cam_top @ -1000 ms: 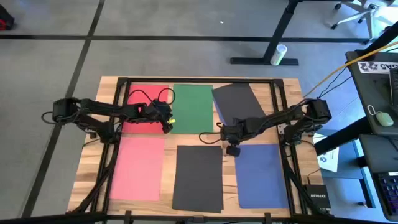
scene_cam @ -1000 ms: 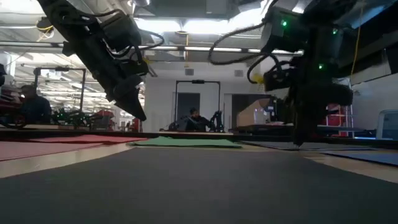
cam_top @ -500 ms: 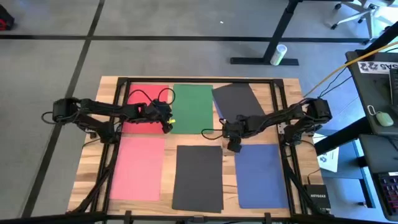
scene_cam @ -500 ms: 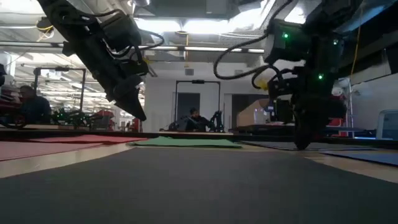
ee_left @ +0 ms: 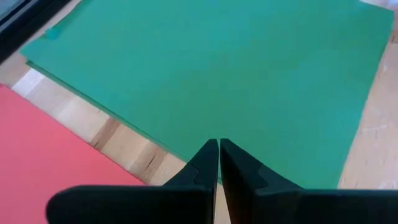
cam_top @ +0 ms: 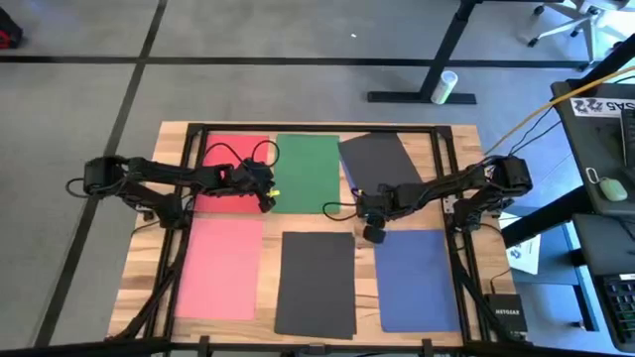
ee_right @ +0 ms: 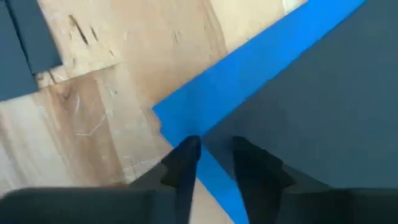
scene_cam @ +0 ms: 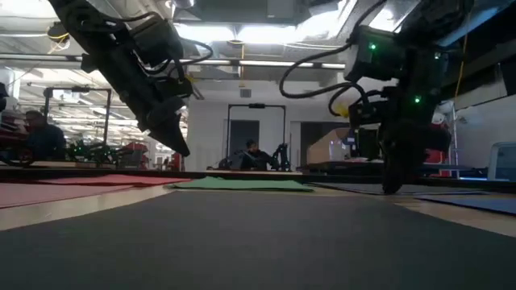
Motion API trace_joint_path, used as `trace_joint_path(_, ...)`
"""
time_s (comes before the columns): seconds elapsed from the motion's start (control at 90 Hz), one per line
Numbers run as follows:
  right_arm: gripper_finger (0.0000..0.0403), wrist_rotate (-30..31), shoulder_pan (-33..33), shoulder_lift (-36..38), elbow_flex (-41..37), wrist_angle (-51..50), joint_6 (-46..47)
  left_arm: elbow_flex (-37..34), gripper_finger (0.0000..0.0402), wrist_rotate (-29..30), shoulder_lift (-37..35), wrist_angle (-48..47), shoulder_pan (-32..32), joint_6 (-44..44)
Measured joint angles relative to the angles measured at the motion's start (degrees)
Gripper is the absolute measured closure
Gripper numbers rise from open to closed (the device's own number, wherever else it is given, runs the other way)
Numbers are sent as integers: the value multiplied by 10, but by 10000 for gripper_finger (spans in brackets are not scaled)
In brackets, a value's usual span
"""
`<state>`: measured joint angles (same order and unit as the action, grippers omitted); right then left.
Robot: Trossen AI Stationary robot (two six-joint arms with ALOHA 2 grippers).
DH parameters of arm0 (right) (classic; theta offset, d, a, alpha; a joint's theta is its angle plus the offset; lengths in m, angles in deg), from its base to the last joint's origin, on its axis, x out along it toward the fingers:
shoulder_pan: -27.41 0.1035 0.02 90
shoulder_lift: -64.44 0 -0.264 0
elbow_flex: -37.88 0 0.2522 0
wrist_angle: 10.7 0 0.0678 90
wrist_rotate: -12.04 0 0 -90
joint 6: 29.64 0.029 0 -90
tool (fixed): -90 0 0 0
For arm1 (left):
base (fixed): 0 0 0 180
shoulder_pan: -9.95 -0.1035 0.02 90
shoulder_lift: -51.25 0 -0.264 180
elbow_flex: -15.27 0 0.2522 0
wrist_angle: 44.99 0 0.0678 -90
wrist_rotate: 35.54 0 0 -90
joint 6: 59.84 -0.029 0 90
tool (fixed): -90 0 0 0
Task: Organize paper
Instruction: Stack the black paper on top of the black papers
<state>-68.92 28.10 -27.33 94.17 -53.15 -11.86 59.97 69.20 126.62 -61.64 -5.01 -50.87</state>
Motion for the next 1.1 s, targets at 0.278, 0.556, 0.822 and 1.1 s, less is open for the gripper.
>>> trace_joint_path(0.278, 393, 4, 0, -1, 0, 0, -9, 0, 402, 0, 0, 0, 0, 0)
trace_joint_path(0.556, 398, -19, 0, -4, 47, -64, -3, 0, 402, 0, 0, 0, 0, 0)
trace_joint_path(0.822, 398, -107, 19, -3, 109, -81, -2, 0, 402, 0, 0, 0, 0, -3)
trace_joint_path(1.1, 398, -181, 76, -3, 167, -56, 16, 0, 402, 0, 0, 10, 28, -4)
